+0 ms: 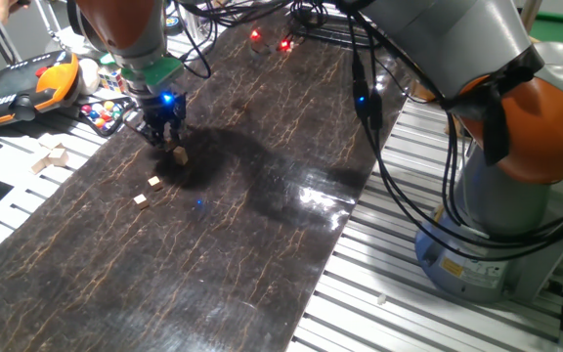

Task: Stack the blocks in a vertical line of five

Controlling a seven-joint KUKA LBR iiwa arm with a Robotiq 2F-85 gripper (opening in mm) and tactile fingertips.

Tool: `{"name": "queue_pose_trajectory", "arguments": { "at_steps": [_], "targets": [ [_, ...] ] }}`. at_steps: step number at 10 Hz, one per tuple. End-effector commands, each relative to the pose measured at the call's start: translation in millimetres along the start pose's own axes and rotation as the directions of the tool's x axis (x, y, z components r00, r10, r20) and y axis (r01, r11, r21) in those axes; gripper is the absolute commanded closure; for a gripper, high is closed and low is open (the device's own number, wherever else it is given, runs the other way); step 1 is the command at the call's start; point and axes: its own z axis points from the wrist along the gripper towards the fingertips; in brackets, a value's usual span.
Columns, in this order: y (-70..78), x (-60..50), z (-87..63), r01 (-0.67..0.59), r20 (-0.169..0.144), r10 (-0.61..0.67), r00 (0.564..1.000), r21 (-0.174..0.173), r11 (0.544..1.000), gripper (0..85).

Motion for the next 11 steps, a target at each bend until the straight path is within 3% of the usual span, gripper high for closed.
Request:
{"name": "queue_pose_trajectory", "arguments": {
  "at_steps": [1, 11],
  "targets": [
    [-0.3, -0.5, 1.4, 0.0, 0.0, 0.0, 1.0, 0.0, 1.0, 45.3],
    [-2.9, -6.4, 6.7, -0.102, -0.014, 0.102, 0.995, -0.011, 0.995, 48.3]
  ]
}}
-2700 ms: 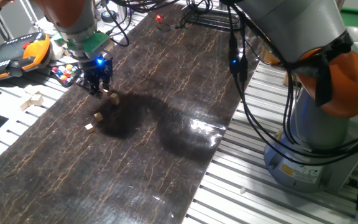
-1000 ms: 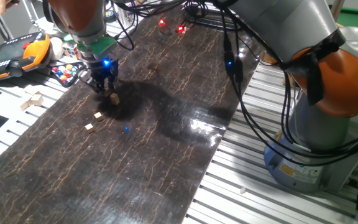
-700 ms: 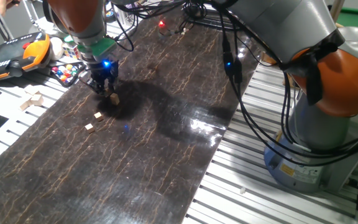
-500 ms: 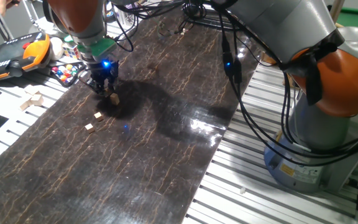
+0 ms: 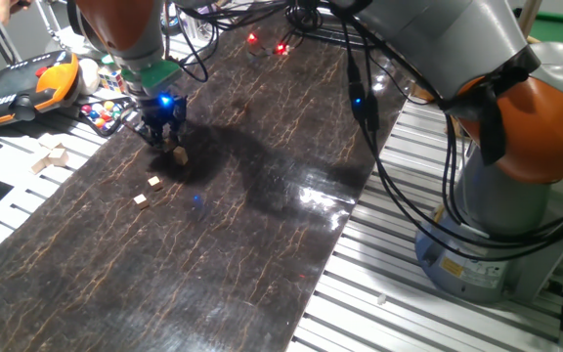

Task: Stack the blocks in a vertical line of five

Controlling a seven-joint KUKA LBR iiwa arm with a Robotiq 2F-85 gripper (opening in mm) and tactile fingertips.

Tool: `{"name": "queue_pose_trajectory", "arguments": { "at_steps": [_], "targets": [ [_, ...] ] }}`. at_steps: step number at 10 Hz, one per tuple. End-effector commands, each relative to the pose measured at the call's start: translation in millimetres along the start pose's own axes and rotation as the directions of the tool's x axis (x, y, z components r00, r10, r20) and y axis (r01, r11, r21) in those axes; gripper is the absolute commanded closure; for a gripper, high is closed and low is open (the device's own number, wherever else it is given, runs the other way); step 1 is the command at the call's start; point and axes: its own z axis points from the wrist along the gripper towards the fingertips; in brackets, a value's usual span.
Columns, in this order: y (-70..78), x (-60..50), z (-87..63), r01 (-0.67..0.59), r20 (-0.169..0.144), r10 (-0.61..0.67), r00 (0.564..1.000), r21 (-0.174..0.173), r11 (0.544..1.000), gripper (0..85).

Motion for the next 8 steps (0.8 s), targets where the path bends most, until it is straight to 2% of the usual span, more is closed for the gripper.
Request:
{"name": "queue_pose_trajectory", "arguments": {
  "at_steps": [1, 4, 5, 6, 8],
  "targets": [
    [-0.1, -0.3, 0.5, -0.003, -0.002, 0.003, 1.0, -0.003, 1.0, 50.3],
    [-0.3, -1.0, 1.8, -0.001, -0.003, 0.001, 1.0, -0.005, 1.0, 54.3],
    [-0.2, -1.0, 1.9, 0.008, -0.004, -0.008, 1.0, -0.006, 1.0, 71.0],
    [-0.1, -1.0, 1.4, 0.02, -0.005, -0.02, 1.0, -0.007, 1.0, 84.0],
    [1.2, -1.9, -9.2, 0.03, -0.002, -0.03, 1.0, 0.001, 1.0, 84.0]
  ]
}}
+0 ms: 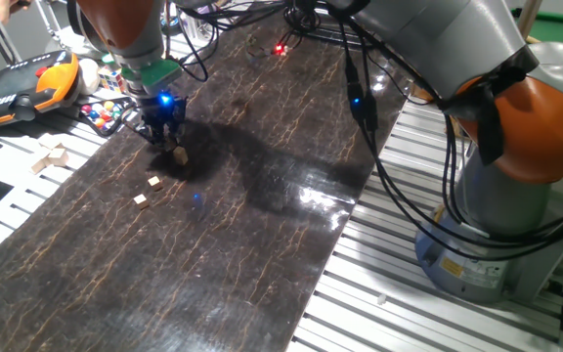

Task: Stack the blocks in a vertical line of five

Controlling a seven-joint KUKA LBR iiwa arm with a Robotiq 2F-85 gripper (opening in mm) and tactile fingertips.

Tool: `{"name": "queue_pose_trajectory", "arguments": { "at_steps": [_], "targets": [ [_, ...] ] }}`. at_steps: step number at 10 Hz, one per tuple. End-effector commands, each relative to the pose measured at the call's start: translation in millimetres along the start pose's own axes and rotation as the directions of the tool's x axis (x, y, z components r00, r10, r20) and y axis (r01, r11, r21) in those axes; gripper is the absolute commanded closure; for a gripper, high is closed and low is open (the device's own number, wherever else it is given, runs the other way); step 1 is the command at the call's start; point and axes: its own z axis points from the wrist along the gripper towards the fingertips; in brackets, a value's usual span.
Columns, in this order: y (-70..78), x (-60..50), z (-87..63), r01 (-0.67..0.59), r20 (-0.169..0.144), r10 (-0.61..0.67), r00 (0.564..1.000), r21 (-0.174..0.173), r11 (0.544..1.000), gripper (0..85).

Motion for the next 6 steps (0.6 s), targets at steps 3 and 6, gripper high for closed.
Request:
{"name": "queue_pose_trajectory", "arguments": {
  "at_steps": [3, 6],
  "targets": [
    [3.3, 1.2, -30.8, 0.037, -0.004, -0.037, 0.999, 0.012, 0.999, 84.0],
    [12.5, 13.0, -50.1, 0.107, -0.008, -0.107, 0.994, -0.016, 0.994, 84.0]
  ]
}}
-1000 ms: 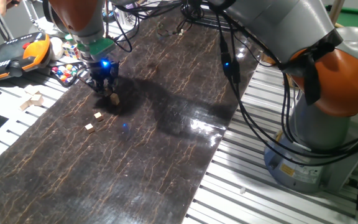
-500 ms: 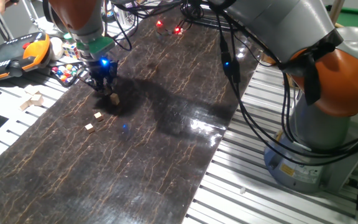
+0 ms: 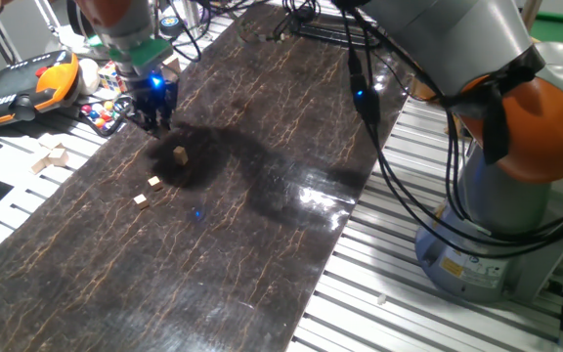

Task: Stack the blocks in a vertical line of five

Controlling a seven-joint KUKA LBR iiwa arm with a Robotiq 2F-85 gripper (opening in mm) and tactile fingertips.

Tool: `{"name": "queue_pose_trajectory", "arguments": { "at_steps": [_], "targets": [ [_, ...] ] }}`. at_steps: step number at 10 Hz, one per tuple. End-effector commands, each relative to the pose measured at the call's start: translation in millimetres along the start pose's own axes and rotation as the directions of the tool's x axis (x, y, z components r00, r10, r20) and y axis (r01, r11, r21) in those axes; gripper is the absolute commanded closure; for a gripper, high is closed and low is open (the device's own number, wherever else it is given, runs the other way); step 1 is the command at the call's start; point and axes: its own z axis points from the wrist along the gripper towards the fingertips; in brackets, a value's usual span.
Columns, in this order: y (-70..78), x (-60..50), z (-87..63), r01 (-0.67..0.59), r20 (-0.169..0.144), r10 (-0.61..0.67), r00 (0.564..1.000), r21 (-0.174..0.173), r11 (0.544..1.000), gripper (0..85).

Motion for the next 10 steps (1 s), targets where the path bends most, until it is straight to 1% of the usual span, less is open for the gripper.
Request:
{"name": "queue_pose_trajectory", "arguments": {
  "at_steps": [1, 3, 5, 7, 10],
  "targets": [
    [4.0, 4.1, -3.4, 0.048, -0.001, -0.048, 0.999, 0.002, 0.999, 84.0],
    [9.7, 10.5, -5.7, 0.096, -0.005, -0.096, 0.995, 0.0, 0.995, 84.0],
    [12.0, 18.4, -5.1, 0.143, -0.01, -0.143, 0.99, 0.01, 0.99, 84.0],
    [11.0, 24.1, -3.1, 0.16, -0.011, -0.16, 0.987, 0.021, 0.987, 84.0],
    [6.8, 29.5, 2.9, 0.161, -0.014, -0.161, 0.987, 0.016, 0.987, 84.0]
  ]
}}
